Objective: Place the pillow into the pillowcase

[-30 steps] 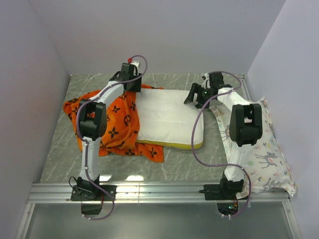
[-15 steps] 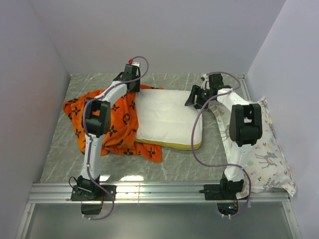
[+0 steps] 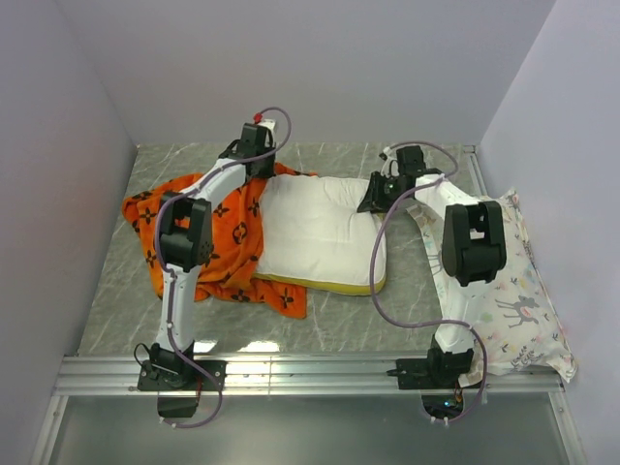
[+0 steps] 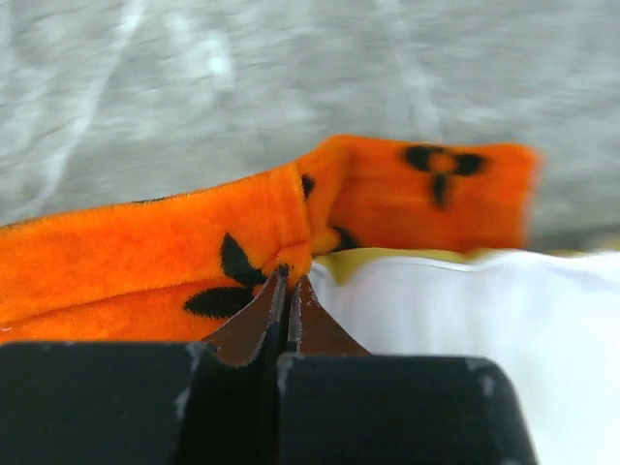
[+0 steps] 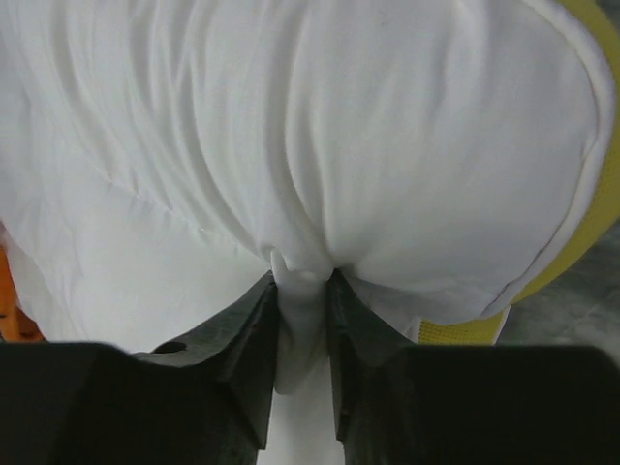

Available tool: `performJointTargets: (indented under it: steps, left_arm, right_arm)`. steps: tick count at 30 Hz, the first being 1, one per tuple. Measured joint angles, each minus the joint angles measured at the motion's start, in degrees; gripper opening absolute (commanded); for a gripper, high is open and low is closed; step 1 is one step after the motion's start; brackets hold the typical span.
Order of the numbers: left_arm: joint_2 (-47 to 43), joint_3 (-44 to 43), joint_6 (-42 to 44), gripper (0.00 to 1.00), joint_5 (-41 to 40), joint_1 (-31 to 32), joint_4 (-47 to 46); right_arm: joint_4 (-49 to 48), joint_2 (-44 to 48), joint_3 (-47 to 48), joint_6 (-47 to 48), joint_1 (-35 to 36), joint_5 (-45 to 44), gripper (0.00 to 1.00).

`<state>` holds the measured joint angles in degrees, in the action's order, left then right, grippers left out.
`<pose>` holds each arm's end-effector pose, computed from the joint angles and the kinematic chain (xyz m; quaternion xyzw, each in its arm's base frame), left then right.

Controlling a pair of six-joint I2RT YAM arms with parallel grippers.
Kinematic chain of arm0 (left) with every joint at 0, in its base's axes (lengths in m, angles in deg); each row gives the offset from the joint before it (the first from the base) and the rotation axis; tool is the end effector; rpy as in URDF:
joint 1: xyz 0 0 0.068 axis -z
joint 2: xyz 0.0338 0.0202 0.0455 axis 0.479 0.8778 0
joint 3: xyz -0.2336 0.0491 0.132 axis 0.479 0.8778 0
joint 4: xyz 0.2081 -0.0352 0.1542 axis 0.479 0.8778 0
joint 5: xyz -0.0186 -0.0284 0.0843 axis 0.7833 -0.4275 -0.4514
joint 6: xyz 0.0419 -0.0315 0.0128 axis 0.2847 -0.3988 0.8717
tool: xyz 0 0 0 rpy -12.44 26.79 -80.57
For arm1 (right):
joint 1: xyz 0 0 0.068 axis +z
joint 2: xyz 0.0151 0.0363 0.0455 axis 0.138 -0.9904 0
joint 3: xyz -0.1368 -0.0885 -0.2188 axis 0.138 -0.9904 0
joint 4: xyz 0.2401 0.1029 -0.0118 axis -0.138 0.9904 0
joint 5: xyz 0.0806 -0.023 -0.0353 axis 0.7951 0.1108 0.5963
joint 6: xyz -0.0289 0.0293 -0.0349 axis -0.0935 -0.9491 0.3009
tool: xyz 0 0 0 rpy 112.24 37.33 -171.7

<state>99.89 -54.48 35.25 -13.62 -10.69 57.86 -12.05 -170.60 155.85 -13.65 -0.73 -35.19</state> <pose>0.4979 -0.1602 0.2115 0.0519 0.9052 -0.0948 0.4111 0.4228 0.0728 0.1916 -0.0369 0.9206 0.3146 0.2284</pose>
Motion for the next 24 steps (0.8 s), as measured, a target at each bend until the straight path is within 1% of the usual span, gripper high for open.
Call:
performJointTargets:
  steps: [1,3,7,11,13,17,18,19,20,21,22,23,24]
  left_arm:
    - [-0.74,0.24,-0.09,0.07,0.98,0.66,0.00]
    - [-2.05,0.55,-1.07,0.08,3.32,2.64,0.00]
    - [-4.00,1.66,-3.98,0.00,6.47,7.19,-0.17]
    - [-5.64,5.09,-7.23,0.00,8.04,10.71,-1.95]
    - [-6.01,7.26,-9.25,0.00,9.84,11.17,-3.54]
    - [-6.10,11.04,-14.32,0.00,15.08,11.06,-8.63]
    - [-5.97,11.30,-15.26,0.03,16.59,11.02,-9.25]
    - [-5.77,10.86,-15.54,0.07,17.57,10.95,-9.18]
    - [-5.27,9.46,-15.32,0.21,18.88,10.84,-8.55]
    - [-4.39,6.62,-14.36,0.32,20.50,10.60,-6.10]
    - [-3.19,2.73,-13.16,0.53,22.56,10.23,-3.39]
    - [-2.25,-1.55,-11.17,0.66,24.63,9.55,-0.72]
    - [-1.97,-4.44,-9.55,0.79,26.80,8.68,1.55]
  right_arm:
    - [-0.20,0.00,-0.17,-0.17,0.37,0.35,0.26]
    - [-0.31,0.00,-0.24,-0.28,1.31,1.07,0.24]
    - [-0.33,0.15,-0.35,-0.31,3.28,2.49,0.20]
    - [-1.22,2.21,-3.43,-0.72,4.00,4.52,0.15]
    - [-1.33,3.76,-5.44,-1.11,3.89,6.01,0.15]
    - [-2.67,7.13,-9.44,-2.97,3.54,8.63,0.11]
    - [-3.06,7.69,-10.03,-3.56,3.34,9.18,0.10]
    - [-3.50,8.00,-10.43,-4.17,3.15,9.53,0.10]
    - [-4.13,8.24,-10.86,-4.83,2.84,9.92,0.11]
    - [-4.59,8.31,-11.13,-5.40,2.51,10.08,0.24]
    - [-4.76,8.31,-11.21,-5.84,2.10,10.08,0.31]
    - [-4.85,8.31,-11.19,-6.01,1.77,9.94,0.51]
    - [-4.68,8.31,-11.04,-6.03,1.38,9.88,0.60]
